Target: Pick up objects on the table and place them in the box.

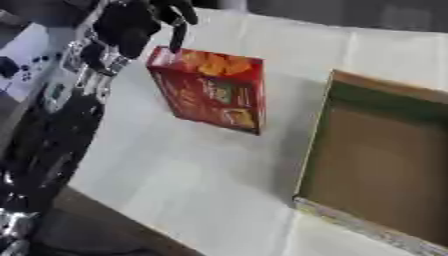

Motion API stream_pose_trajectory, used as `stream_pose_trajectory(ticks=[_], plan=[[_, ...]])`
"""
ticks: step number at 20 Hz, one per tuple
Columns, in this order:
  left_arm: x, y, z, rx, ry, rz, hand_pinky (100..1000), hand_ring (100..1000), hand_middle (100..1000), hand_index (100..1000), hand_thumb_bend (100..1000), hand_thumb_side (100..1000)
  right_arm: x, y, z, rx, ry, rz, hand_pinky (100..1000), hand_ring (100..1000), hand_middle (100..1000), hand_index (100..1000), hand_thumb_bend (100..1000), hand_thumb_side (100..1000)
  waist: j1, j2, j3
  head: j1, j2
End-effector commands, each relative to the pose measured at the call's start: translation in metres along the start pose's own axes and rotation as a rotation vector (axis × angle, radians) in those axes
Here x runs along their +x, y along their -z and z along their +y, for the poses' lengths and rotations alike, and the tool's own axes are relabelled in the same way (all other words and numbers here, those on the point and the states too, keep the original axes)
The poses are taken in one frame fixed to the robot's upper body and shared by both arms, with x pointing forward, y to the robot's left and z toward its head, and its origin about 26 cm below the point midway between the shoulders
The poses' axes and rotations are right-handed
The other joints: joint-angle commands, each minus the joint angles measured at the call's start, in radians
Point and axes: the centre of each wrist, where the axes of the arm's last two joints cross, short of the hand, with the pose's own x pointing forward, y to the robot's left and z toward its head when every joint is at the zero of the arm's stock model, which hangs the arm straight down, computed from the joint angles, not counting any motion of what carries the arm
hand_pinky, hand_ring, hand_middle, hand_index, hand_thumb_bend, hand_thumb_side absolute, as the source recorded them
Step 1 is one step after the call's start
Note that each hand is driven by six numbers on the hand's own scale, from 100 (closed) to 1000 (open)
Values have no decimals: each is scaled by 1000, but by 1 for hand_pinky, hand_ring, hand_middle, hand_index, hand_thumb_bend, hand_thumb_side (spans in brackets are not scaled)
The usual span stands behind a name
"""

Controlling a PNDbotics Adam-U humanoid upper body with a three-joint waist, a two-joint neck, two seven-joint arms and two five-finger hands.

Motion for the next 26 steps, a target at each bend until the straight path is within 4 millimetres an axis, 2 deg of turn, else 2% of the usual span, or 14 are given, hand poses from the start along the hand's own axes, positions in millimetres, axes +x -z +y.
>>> stream_pose_trajectory(ticks=[1,7,9,10,11,12,14,15,16,19,21,26], plan=[[8,-3,15,-78,82,-67,300,677,783,830,100,370,-3,-9,12,27,-4,13,327,512,640,763,100,1000,0,-8,-2,2,0],[1,-13,28,-48,38,-74,350,713,802,843,118,402,-3,-9,12,29,-5,15,327,512,640,762,100,1000,1,-8,-3,4,0],[-1,-17,30,-41,20,-76,503,823,850,864,162,437,-3,-9,12,28,-6,16,327,512,640,763,100,1000,1,-8,-2,4,0],[-2,-18,31,-33,11,-81,581,879,912,893,222,393,-3,-9,12,28,-5,16,327,512,640,762,100,1000,1,-8,-2,4,0],[-2,-20,32,-27,5,-86,675,932,965,936,257,398,-3,-9,12,29,-5,17,327,511,639,762,100,1000,1,-8,-2,4,0],[-2,-22,34,-15,3,-92,728,977,1000,955,283,401,-3,-10,13,29,-6,17,327,511,639,762,100,1000,1,-8,-1,3,0],[-2,-25,38,6,19,-96,813,1000,1000,993,302,413,-3,-10,13,31,-6,19,327,511,639,762,100,1000,2,-7,0,3,0],[-2,-27,39,11,33,-94,805,1000,1000,990,303,411,-3,-10,13,31,-6,20,327,511,639,762,100,1000,2,-7,0,3,0],[-2,-28,39,5,50,-85,861,1000,1000,1000,285,417,-3,-10,13,31,-6,21,327,511,639,762,100,1000,3,-6,0,3,0],[-3,-32,40,-23,106,-54,855,1000,1000,1000,277,402,-3,-10,13,31,-7,23,327,511,639,762,100,1000,3,-5,0,2,0],[-5,-36,39,-40,140,-28,801,1000,1000,1000,240,406,-3,-10,14,32,-7,24,327,511,639,762,100,1000,4,-4,0,1,0],[-10,-45,40,-19,173,13,759,1000,1000,990,249,399,-3,-11,14,35,-8,28,327,510,639,762,100,1000,5,-2,0,-1,0]])
